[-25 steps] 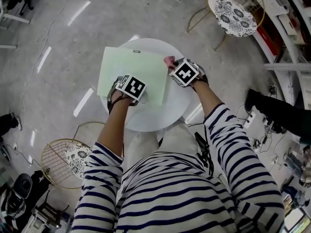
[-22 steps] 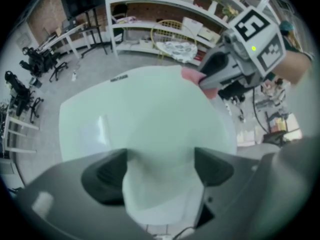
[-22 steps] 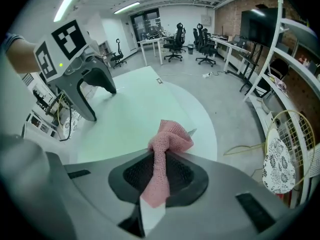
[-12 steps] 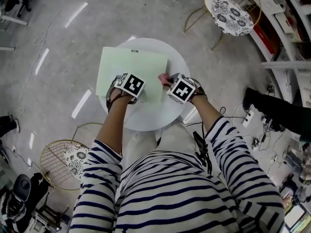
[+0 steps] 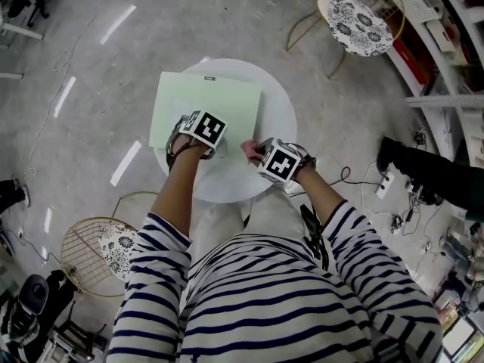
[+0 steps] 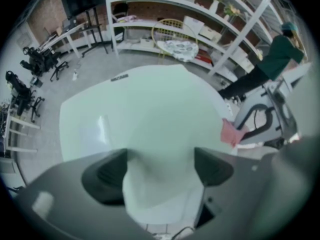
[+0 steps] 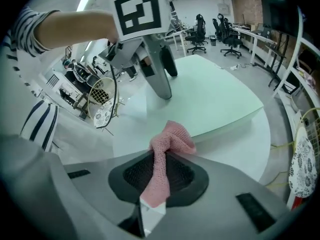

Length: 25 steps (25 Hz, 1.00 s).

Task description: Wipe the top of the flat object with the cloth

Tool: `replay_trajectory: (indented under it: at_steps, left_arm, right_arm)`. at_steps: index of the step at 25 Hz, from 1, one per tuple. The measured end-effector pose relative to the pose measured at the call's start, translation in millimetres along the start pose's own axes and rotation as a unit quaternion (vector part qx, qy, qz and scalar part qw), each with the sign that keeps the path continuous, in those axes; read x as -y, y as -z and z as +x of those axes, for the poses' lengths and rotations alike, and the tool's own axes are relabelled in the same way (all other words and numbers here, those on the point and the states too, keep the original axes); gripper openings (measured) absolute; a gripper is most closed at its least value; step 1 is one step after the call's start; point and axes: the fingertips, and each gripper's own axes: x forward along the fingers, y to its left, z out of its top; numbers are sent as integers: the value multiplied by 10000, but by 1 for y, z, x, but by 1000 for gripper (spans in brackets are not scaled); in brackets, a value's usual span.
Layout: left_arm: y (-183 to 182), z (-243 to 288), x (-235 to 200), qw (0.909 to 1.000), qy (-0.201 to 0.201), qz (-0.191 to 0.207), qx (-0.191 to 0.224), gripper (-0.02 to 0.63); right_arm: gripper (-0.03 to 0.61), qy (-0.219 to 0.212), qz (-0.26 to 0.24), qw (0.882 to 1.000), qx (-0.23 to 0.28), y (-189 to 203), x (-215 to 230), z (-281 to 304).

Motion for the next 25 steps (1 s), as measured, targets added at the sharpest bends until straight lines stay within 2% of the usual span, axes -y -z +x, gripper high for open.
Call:
replay_trajectory:
  at_steps: [3,6,9,13,16,19,22,25]
  left_arm:
    - [1,0,-1,10000,6,2,-24,422]
    - [2,-1,0,10000,-1,-3,-35,422]
    - [1,-1,1,10000,-9,-7,-31,422]
    - [-1,-2,4,10000,0,-13,69,422]
    - [-7,0,12,9999,98,-4,78,422]
    - [-15,0,22,9992,304,-189,158,422]
    - [-23,-3,30,9963,523,-623,278,420]
    - [-30,-2,41,9959,619,-596,290,420]
  right_arm:
    - [51,-359,-138,9991,-159,1,-26,2]
    - [51,-746,-134,9971,-90,-8,-47,5]
    - [51,-788,29,9967,-175,-5,-49,12]
    - [51,-459,315,9962,-670,12,-30,9]
    - [51,30,431,9946,-945,26,5,-5]
    - [51,336,627,9923,-1010,32,38,-17]
    - [51,629,674,9900,-1069,34,68,-27]
    - [51,927,563,9894,-962,27,96,-34]
